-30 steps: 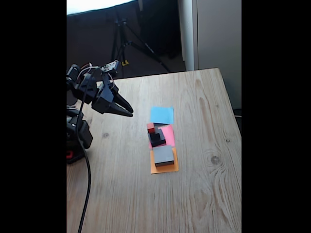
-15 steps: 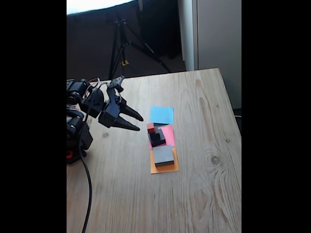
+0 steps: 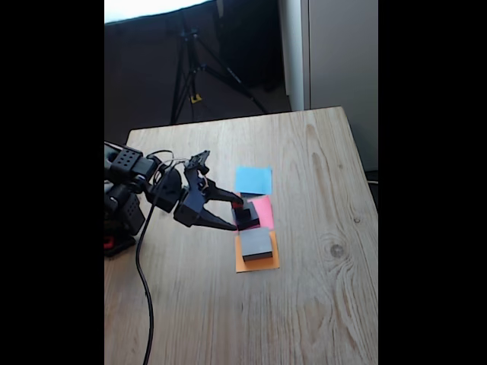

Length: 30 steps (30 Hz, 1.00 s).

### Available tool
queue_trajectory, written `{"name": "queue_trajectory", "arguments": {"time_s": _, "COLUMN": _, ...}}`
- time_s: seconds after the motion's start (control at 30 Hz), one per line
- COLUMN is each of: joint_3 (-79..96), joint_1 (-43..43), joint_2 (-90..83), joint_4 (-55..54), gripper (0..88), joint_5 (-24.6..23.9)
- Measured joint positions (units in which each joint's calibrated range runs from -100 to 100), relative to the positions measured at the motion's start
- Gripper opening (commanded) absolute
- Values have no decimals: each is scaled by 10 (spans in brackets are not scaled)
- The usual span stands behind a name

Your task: Tower of hanoi

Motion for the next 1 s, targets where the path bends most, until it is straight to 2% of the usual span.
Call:
{"name": "queue_trajectory", "arguments": {"time_s": 0.2, "joint_3": 3, "joint_1": 1, "joint_2": 69, "joint_4": -87, "gripper": 391, "joint_5": 0}}
{"name": "queue_trajectory", "arguments": {"time_s": 1.0, "joint_3": 63, "joint_1": 4, "joint_2": 305, "joint_4": -464, "gripper": 368, "joint_5": 0}}
